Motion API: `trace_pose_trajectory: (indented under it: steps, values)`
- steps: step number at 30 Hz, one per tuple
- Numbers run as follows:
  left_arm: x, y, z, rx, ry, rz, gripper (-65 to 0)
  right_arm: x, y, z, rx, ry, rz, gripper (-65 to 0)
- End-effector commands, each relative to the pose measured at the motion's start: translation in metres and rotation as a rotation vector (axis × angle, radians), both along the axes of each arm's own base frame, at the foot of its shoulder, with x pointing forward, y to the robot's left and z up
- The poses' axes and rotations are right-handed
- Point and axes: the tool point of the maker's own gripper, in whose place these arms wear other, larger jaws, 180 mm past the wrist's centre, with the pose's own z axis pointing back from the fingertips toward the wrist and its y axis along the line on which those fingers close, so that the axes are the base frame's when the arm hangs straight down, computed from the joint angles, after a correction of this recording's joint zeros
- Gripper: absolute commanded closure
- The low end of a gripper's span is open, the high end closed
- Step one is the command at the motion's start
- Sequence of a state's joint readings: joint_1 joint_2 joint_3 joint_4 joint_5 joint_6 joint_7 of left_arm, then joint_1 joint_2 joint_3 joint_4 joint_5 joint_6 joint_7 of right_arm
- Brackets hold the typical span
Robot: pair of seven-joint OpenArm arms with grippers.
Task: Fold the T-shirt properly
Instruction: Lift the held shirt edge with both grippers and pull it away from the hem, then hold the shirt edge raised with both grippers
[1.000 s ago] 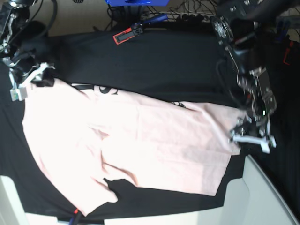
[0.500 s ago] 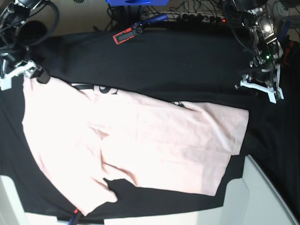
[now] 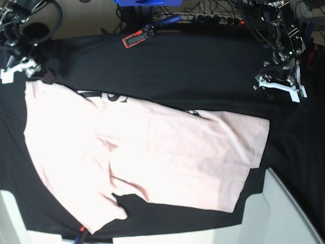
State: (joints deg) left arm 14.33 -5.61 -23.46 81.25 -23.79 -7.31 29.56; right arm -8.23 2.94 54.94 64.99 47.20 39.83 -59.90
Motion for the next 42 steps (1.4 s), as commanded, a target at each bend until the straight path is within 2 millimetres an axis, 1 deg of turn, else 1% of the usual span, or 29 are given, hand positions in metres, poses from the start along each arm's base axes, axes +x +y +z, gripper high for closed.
trace_pose_trajectory:
  steps: [1,4,6,10,11,13,16,18,20,22,25,29,30,32,33,35,36,38,39,41,42]
  values:
    - [0.008,0.004,0.011,0.018,-0.039,-0.006,-35.9,0.004,-0.016,0.007,-0.032,-0.025,-0.014,-46.0]
    - [0.004,0.005,0.009,0.020,-0.033,-0.003,-35.9,0.004,-0.026,0.006,-0.041,-0.023,-0.025,-46.0]
    - [0.004,0.005,0.009,0.020,-0.031,-0.003,-35.9,0.015,-0.028,0.009,-0.039,-0.041,-0.028,-46.0]
    - [0.002,0.004,0.008,0.020,-0.028,-0.005,-35.9,0.028,-0.029,0.008,-0.015,-0.051,-0.031,-46.0]
    - [0.002,0.004,0.008,0.020,-0.028,-0.005,-35.9,0.028,-0.028,0.007,-0.006,-0.049,-0.033,-46.0]
    - [0.002,0.004,0.008,0.020,-0.028,-0.005,-35.9,0.037,-0.025,0.007,0.009,-0.061,-0.033,-46.0]
    - [0.002,0.005,0.008,0.020,-0.027,-0.004,-35.9,0.051,-0.026,0.014,0.006,-0.090,-0.032,-45.7]
    - [0.002,0.005,0.008,0.020,-0.027,-0.002,-35.9,0.055,-0.026,0.016,0.006,-0.099,-0.032,-42.9]
    - [0.002,0.005,0.008,0.020,-0.027,-0.002,-35.9,0.061,-0.026,0.019,0.006,-0.111,-0.032,-37.6]
    - [0.002,0.004,0.008,0.019,-0.026,-0.005,-35.9,0.063,-0.030,0.022,-0.002,-0.117,-0.032,-34.0]
    - [0.002,0.004,0.008,0.019,-0.026,-0.005,-35.9,0.069,-0.030,0.025,-0.003,-0.129,-0.031,-33.4]
    - [0.002,0.004,0.008,0.019,-0.026,-0.005,-35.9,0.070,-0.030,0.025,-0.003,-0.130,-0.031,-32.9]
    - [0.003,0.004,0.008,0.018,-0.028,-0.005,-36.3,0.069,-0.030,0.025,-0.003,-0.129,-0.030,-31.3]
    - [0.002,0.004,0.004,0.004,-0.023,0.004,-36.4,0.069,-0.029,0.025,0.000,-0.126,-0.027,-22.2]
    - [0.001,0.004,0.001,-0.001,-0.017,0.007,-36.4,0.069,-0.028,0.024,0.002,-0.125,-0.026,-15.8]
    - [0.006,0.003,-0.001,-0.010,-0.020,0.011,-36.4,0.068,-0.027,0.023,0.008,-0.122,-0.027,-2.0]
    - [0.006,0.002,-0.004,-0.020,-0.016,0.015,-36.4,0.066,-0.024,0.019,0.021,-0.113,-0.028,0.0]
    - [0.006,0.000,-0.008,-0.031,-0.010,0.020,-36.4,0.063,-0.021,0.013,0.043,-0.096,-0.031,-1.9]
    - [0.011,-0.001,-0.007,-0.035,-0.018,0.021,-36.4,0.061,-0.018,0.009,0.059,-0.086,-0.033,-0.9]
    - [0.016,-0.001,-0.008,-0.043,-0.024,0.027,-36.4,0.058,-0.014,0.003,0.080,-0.072,-0.036,0.0]
    - [0.014,0.000,-0.010,-0.046,-0.018,0.032,-36.4,0.057,-0.013,0.001,0.087,-0.068,-0.038,0.0]
